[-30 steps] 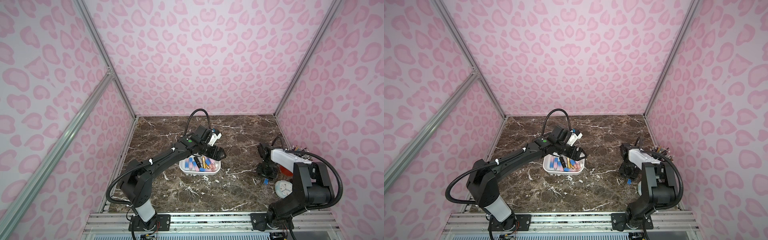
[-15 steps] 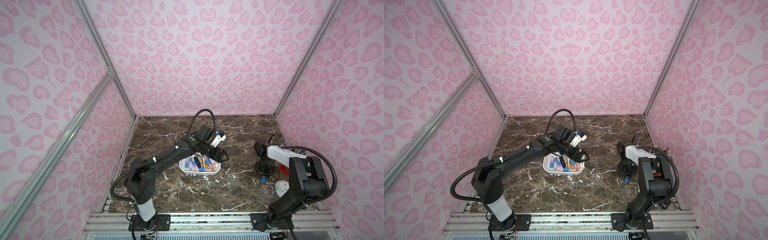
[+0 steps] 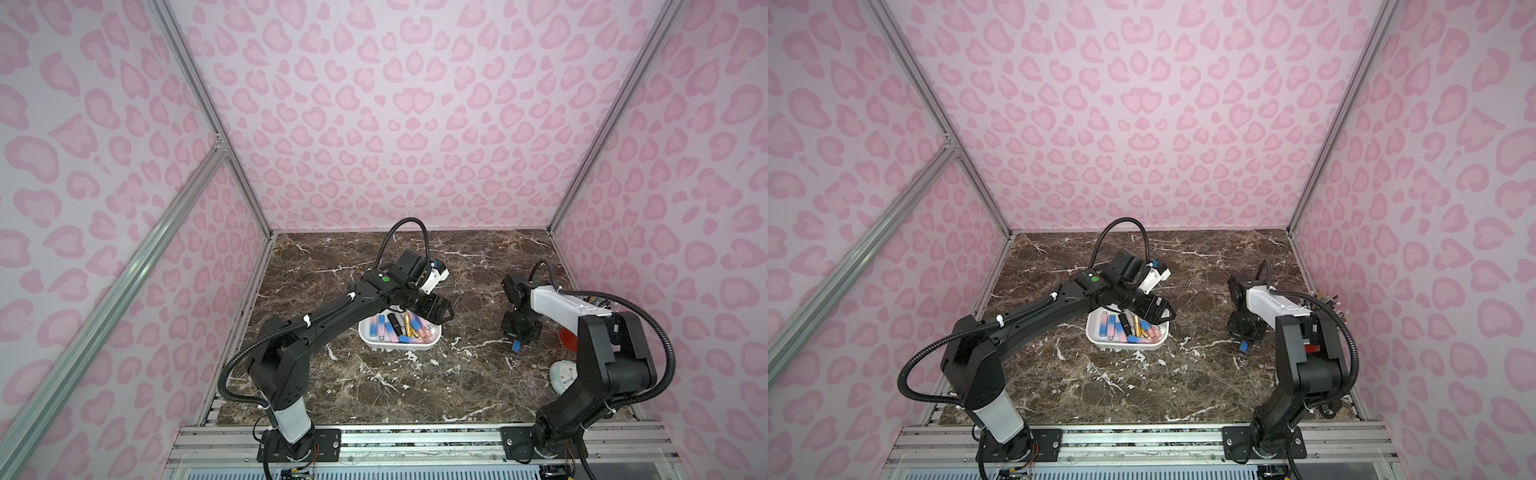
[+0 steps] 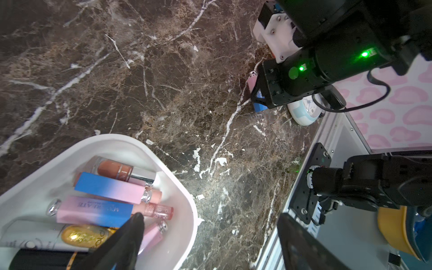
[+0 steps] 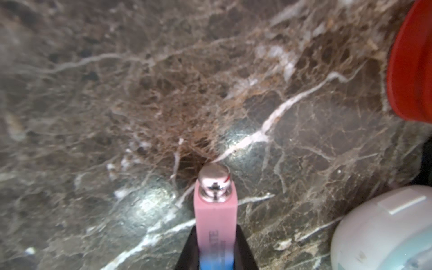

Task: Put the lipstick into the storage box
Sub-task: Pick up the lipstick at the center of the board, then place the lipstick in the storage box.

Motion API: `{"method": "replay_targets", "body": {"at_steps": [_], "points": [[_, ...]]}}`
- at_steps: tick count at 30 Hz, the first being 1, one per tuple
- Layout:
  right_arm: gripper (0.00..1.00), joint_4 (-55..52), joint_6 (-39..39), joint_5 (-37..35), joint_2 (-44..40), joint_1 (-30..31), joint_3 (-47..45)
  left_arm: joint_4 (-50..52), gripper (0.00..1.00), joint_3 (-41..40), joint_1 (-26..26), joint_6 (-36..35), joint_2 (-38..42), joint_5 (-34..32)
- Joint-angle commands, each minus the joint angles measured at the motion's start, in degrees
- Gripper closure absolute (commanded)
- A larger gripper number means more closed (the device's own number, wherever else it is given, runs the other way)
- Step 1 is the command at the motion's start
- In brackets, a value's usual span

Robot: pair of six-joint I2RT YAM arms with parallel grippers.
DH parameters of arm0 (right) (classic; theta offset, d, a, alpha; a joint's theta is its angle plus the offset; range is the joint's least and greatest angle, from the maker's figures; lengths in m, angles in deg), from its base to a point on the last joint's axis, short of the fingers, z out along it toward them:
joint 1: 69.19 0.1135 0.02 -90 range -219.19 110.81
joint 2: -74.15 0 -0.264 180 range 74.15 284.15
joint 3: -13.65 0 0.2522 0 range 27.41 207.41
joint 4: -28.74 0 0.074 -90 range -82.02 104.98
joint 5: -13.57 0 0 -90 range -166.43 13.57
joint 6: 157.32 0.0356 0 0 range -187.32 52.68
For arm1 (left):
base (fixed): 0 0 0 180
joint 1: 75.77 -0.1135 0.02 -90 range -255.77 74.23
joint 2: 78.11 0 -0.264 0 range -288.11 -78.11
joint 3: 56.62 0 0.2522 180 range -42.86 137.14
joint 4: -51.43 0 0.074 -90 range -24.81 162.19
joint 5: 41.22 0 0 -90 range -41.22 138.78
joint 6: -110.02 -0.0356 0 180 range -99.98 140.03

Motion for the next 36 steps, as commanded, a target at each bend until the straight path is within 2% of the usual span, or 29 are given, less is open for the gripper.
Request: {"method": "replay_targets", "body": {"at_steps": [1, 16, 21, 36], "points": [[0.81, -1.24, 0.22, 0.00, -0.27, 0.73, 1.04, 1.71, 0.08, 0.65, -0.26, -1.73, 0.89, -4.31], [0.81, -6.73, 1.03, 0.34, 1.92, 8.36, 14.01, -1.85, 0.07, -7.83, -7.25, 1.78, 11.11, -14.05], [0.81, -8.93, 1.31, 0.60, 4.85, 13.32, 21.45, -2.18, 0.07, -10.99, -9.43, 3.03, 14.92, -16.11], [0.81, -15.45, -1.93, 1.06, 18.46, 29.28, 45.36, -2.48, 0.07, -20.82, -11.12, 8.26, 28.00, -24.68]]}}
